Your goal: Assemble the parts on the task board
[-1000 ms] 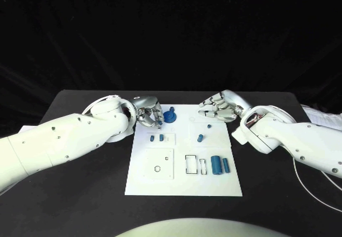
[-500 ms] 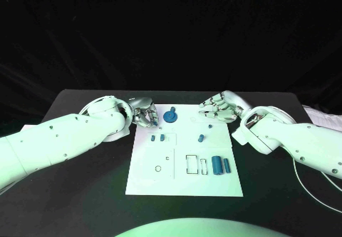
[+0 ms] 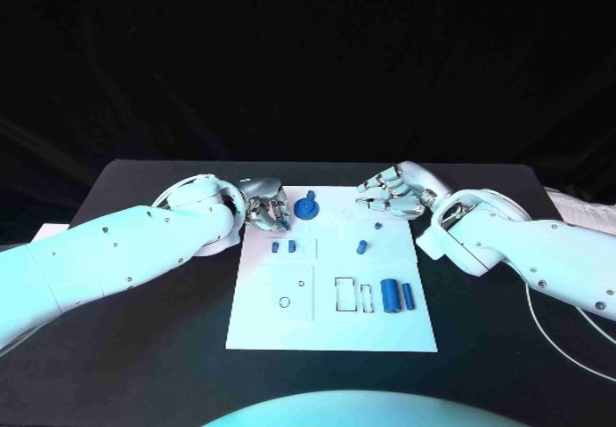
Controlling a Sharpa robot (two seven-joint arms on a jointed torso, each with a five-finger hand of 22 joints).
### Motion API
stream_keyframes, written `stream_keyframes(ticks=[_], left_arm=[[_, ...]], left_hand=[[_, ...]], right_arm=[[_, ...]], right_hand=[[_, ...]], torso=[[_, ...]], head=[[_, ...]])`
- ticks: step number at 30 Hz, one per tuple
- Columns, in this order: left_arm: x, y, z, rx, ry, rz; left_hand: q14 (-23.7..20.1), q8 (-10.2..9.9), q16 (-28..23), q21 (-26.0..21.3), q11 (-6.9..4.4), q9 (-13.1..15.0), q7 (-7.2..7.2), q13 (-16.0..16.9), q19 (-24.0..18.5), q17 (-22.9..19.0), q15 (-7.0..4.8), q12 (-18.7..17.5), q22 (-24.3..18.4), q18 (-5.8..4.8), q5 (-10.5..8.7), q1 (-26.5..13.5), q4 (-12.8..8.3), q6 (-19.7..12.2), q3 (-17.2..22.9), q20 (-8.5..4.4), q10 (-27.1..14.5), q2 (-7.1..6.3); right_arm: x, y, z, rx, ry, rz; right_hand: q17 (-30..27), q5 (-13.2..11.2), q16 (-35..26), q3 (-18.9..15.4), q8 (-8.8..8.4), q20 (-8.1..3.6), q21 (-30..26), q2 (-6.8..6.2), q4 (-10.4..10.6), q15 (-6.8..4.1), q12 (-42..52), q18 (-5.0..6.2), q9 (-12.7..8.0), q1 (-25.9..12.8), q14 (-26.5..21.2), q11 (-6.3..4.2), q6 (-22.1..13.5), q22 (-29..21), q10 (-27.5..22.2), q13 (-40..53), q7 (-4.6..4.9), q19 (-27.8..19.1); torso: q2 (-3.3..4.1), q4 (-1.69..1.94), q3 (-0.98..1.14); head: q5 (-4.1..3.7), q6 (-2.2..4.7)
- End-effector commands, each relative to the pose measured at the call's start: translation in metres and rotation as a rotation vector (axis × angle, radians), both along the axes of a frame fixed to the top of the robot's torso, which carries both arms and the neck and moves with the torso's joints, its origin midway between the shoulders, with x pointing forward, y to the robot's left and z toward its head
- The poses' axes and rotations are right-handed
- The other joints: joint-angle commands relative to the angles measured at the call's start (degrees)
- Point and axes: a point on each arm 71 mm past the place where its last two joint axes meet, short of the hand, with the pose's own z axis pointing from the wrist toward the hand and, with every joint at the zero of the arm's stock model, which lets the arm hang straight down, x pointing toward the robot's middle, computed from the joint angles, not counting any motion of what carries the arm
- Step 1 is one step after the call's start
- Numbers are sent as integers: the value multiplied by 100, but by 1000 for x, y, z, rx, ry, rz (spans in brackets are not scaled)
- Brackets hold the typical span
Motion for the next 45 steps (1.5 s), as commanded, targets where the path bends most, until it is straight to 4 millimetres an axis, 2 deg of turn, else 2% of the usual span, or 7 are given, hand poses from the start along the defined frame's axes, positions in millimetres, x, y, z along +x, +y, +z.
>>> stream_keyframes(ticks=[1,26,29,35,45], left_arm=[[-1,-3,-1,15,3,-14],[0,-11,-9,71,35,-37],[0,-11,-9,72,34,-35],[1,-10,-9,69,33,-24],[2,-8,-9,66,31,-16]], left_hand=[[162,-9,-27,18,-2,5,-10,7,51,-9,-42,-14,7,-111,18,-60,-19,40,19,-27,27,13],[157,-35,-28,24,-8,-9,-21,10,45,-33,-45,-55,20,-110,-15,-106,-40,43,12,-27,40,-5],[153,-95,-29,27,14,-38,-4,-6,42,-53,-30,-127,29,-113,-20,-160,-40,-26,8,-21,-27,-24],[113,-376,-73,-162,176,-174,103,-154,-17,-178,94,-479,-49,-97,-12,-320,-35,-407,41,60,-492,-144],[92,-436,-98,-258,217,-231,131,-212,-46,-248,128,-569,-91,-79,-17,-370,-48,-527,36,102,-593,-195]], right_arm=[[-1,2,0,-1,0,19],[-1,3,0,0,1,22],[-1,3,0,1,1,22],[-1,3,0,1,1,21],[-1,2,0,0,1,18]], right_hand=[[433,29,-20,12,-19,-2,-39,40,31,-23,-36,94,-9,25,374,9,-6,-5,-49,-9,15,-57],[433,29,-20,12,-19,-2,-39,40,31,-23,-36,94,-9,25,374,9,-6,-5,-49,-9,15,-57],[422,42,-29,17,-20,-1,-49,41,35,-23,-46,97,-10,29,372,9,-9,-20,-54,-20,15,-63],[422,42,-29,17,-20,-1,-49,41,35,-23,-46,97,-10,29,372,9,-9,-20,-54,-20,15,-63],[421,42,-29,17,-20,-1,-49,41,35,-23,-47,97,-10,29,372,9,-9,-21,-55,-21,15,-63]], torso=[[-3,-2,1],[-8,12,-1],[-10,11,-2],[-8,5,-5],[-10,10,-5]], head=[[-4,-8],[-17,-40],[-18,-40],[-16,-45],[-17,-49]])
